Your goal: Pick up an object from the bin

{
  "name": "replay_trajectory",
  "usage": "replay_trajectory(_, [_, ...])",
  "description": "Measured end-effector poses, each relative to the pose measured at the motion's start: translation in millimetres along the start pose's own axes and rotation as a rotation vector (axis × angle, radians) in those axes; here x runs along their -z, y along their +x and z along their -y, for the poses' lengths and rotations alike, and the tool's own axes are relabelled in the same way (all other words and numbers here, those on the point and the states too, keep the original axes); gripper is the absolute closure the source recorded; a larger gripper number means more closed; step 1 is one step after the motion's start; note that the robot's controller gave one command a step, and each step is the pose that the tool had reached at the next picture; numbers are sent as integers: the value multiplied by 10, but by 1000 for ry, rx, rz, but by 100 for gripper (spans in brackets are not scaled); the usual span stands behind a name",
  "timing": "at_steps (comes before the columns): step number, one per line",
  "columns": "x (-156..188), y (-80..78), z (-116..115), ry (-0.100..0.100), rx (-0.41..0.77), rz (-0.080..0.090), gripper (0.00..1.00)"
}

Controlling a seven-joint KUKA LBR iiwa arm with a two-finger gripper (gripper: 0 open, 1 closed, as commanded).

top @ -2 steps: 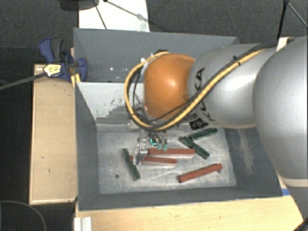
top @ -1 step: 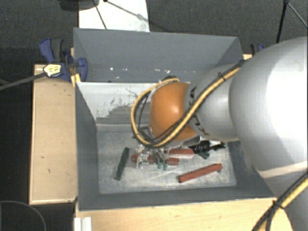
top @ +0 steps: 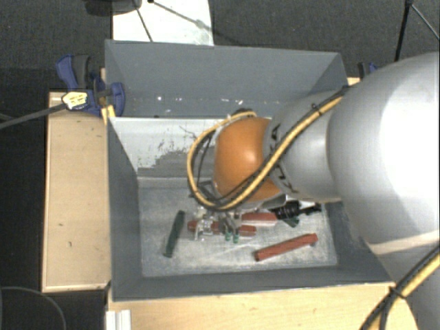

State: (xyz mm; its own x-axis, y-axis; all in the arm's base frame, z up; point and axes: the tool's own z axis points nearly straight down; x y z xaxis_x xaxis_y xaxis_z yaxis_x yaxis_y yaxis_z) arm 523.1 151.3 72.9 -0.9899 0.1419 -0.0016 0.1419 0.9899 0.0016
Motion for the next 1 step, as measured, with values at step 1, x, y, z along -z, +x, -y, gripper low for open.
replay_trajectory(1, [1427,-29,41,0,41,1,100])
